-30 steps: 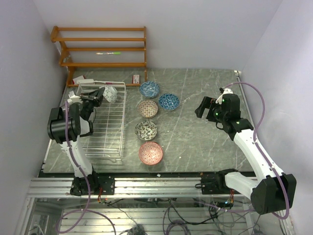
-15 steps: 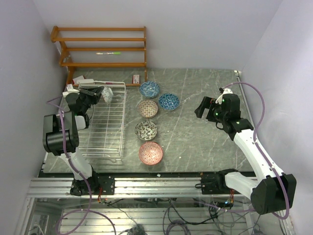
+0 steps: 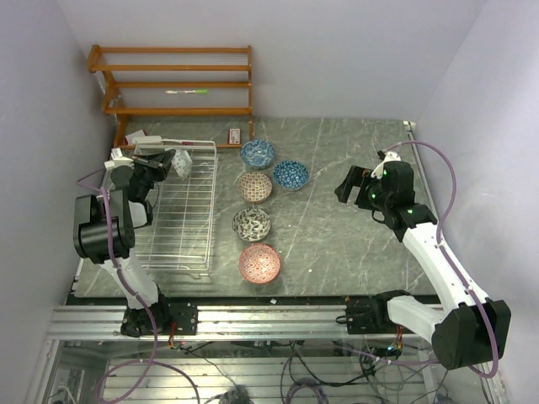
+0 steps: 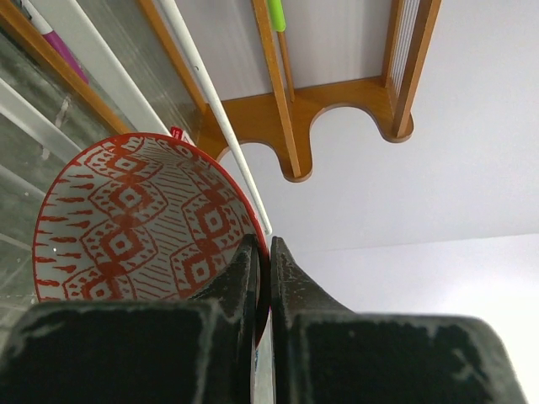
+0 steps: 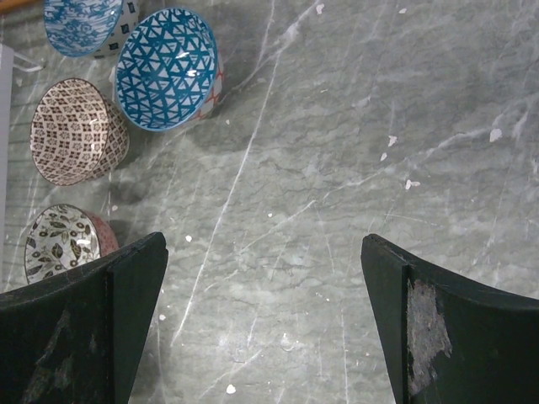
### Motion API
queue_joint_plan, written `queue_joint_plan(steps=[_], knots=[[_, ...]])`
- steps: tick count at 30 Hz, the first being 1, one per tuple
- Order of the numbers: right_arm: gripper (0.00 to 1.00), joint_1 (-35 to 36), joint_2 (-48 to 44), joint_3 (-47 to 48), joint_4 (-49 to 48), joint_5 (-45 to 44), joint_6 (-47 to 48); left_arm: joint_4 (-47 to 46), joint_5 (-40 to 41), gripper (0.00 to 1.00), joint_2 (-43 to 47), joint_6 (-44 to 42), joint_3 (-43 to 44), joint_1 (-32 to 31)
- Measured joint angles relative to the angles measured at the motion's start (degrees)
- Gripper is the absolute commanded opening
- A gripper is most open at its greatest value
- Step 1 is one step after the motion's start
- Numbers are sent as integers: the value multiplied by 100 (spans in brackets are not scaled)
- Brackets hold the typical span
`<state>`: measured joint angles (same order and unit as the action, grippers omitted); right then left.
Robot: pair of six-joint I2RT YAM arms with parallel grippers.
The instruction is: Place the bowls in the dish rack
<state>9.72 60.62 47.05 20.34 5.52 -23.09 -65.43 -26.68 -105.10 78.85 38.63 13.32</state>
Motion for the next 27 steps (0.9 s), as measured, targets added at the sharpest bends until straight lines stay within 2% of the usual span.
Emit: queue_joint_plan(steps=[5, 12, 27], knots=[[100, 0, 0, 0, -42, 13, 0, -308, -4, 7, -52, 28, -140, 52], [100, 0, 0, 0, -42, 11, 0, -2070, -50, 7, -765, 754, -391, 118], [100, 0, 0, 0, -42, 9, 0, -1803, -411, 7, -1016, 883, 201, -426]])
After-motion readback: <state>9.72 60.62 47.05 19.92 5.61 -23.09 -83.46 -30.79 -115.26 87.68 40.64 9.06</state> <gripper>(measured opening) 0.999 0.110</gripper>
